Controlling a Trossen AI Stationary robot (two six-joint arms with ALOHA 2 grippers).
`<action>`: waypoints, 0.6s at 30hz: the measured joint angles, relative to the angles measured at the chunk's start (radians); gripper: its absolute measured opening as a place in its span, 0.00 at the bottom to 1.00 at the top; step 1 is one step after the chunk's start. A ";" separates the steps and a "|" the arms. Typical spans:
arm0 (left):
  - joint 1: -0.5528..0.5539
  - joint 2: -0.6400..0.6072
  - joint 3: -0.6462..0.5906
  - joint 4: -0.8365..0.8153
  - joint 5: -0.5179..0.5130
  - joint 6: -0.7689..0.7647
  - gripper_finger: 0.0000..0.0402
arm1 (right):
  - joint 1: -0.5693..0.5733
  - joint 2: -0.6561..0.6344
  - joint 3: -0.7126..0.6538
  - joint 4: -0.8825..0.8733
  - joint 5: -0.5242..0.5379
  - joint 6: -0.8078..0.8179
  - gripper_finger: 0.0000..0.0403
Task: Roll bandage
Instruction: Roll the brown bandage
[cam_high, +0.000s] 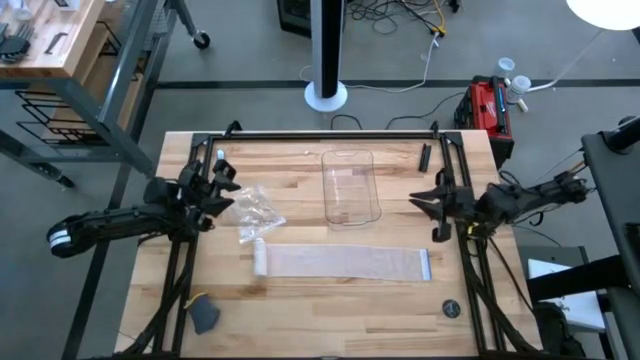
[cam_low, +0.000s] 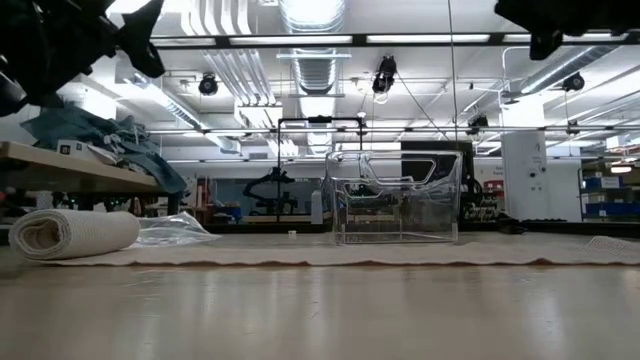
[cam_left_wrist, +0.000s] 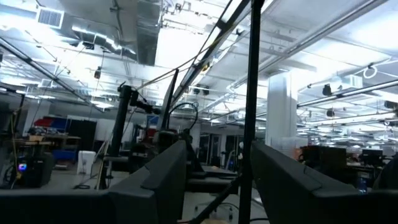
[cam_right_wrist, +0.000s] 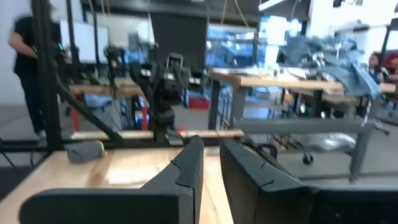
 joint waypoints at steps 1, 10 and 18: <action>0.000 0.002 0.002 0.000 0.000 -0.008 0.43 | 0.000 0.040 0.024 -0.001 0.003 0.001 0.13; -0.028 0.041 0.004 -0.005 -0.036 -0.149 0.43 | 0.000 0.259 0.179 0.000 -0.066 0.005 0.18; -0.187 0.124 0.002 -0.002 -0.121 -0.211 0.43 | 0.000 0.363 0.213 0.000 -0.172 0.010 0.20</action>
